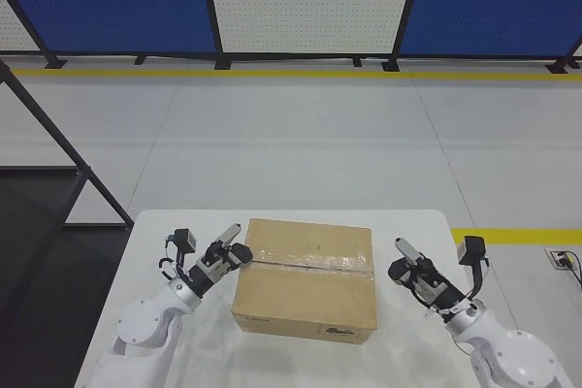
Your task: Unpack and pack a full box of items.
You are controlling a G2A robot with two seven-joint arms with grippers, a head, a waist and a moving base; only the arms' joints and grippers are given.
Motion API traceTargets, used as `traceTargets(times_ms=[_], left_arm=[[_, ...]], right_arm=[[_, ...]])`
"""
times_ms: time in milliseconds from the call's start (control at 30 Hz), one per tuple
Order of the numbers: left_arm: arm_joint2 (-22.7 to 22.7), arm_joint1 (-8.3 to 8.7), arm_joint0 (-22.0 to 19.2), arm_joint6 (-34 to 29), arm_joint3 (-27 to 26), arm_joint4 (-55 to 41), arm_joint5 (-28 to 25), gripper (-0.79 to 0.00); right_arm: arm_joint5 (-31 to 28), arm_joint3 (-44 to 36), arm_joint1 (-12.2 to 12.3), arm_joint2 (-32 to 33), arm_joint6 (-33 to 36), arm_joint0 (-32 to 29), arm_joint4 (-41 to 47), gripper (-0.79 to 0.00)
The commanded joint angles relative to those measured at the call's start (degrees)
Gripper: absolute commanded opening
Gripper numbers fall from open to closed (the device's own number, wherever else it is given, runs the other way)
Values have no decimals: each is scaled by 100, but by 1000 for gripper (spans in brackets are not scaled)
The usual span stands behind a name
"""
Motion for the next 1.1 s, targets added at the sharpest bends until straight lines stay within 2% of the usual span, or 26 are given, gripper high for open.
traceTargets(times_ms=[0, 133, 200, 300, 567, 1067], left_arm=[[5, 4, 4, -3, -6, -17, -4, 0], [48, 9, -6, 36, 4, 23, -3, 0], [78, 11, -20, 49, 31, 57, 7, 0], [111, 14, -42, 71, 101, 103, 13, 0], [103, 37, -34, -47, 165, 15, 29, 0], [3, 86, 131, 14, -174, -124, 44, 0]], right_arm=[[-15, -15, -1, -9, -2, -8, -3, 0], [-249, -234, -25, -257, 142, 64, -23, 0], [-417, -265, -55, -442, 299, 200, 240, 0], [-351, -186, -94, -669, 214, 425, 278, 0], [-351, -186, -94, -669, 214, 425, 278, 0], [-351, -186, -94, -669, 214, 425, 278, 0]])
